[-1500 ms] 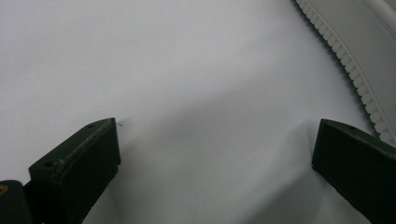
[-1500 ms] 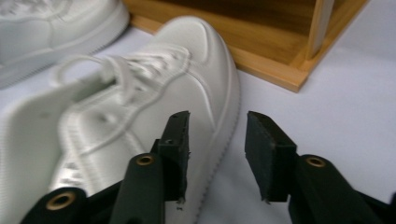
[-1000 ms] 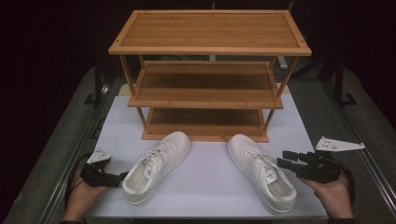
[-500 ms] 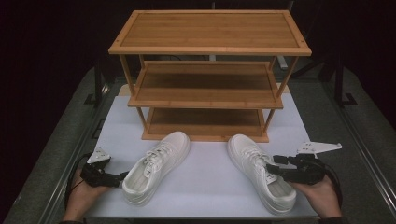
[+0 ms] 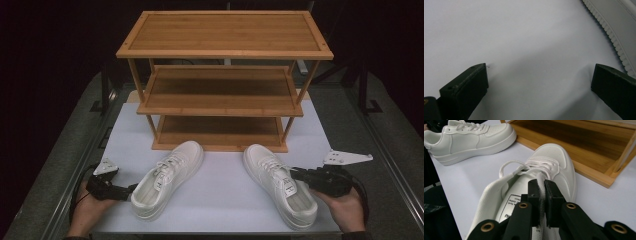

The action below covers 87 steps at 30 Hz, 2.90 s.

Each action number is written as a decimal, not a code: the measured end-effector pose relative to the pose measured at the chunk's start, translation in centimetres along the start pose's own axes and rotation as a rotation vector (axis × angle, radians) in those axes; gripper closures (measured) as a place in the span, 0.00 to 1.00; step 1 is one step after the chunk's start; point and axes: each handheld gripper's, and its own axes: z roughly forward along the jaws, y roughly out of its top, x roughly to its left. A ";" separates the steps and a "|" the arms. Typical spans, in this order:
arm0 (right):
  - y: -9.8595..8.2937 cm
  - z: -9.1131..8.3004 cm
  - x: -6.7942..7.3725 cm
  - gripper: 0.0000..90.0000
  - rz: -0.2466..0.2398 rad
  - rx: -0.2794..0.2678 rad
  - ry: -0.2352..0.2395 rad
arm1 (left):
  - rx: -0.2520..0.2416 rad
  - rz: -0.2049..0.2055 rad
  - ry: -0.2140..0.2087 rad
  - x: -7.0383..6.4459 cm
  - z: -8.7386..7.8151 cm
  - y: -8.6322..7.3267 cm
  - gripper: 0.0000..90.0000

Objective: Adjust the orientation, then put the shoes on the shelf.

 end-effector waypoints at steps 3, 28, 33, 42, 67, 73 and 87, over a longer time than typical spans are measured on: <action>0.3 0.1 0.2 0.93 0.006 -0.013 0.021 | 0.001 0.001 0.000 0.0 0.0 0.0 0.00; 4.4 7.7 2.3 0.93 -0.038 -0.021 0.106 | 0.001 0.000 0.000 0.0 0.0 0.0 0.00; 4.1 7.7 2.2 0.85 -0.046 -0.014 0.109 | 0.004 -0.001 0.000 0.0 0.0 0.1 0.00; 4.1 7.0 1.7 0.53 -0.012 -0.053 0.131 | -0.026 -0.008 -0.001 0.1 -1.3 1.0 0.01; 4.4 5.8 1.9 0.40 -0.046 -0.071 0.112 | -0.256 0.112 -0.227 -4.0 -5.3 7.1 0.18; 4.5 5.8 1.9 0.40 -0.046 -0.064 0.117 | -0.257 0.147 -0.281 -4.7 -4.4 8.0 0.32; 4.4 7.2 2.0 0.60 -0.082 0.030 0.126 | -0.189 0.183 -0.322 -5.0 -2.0 7.5 0.69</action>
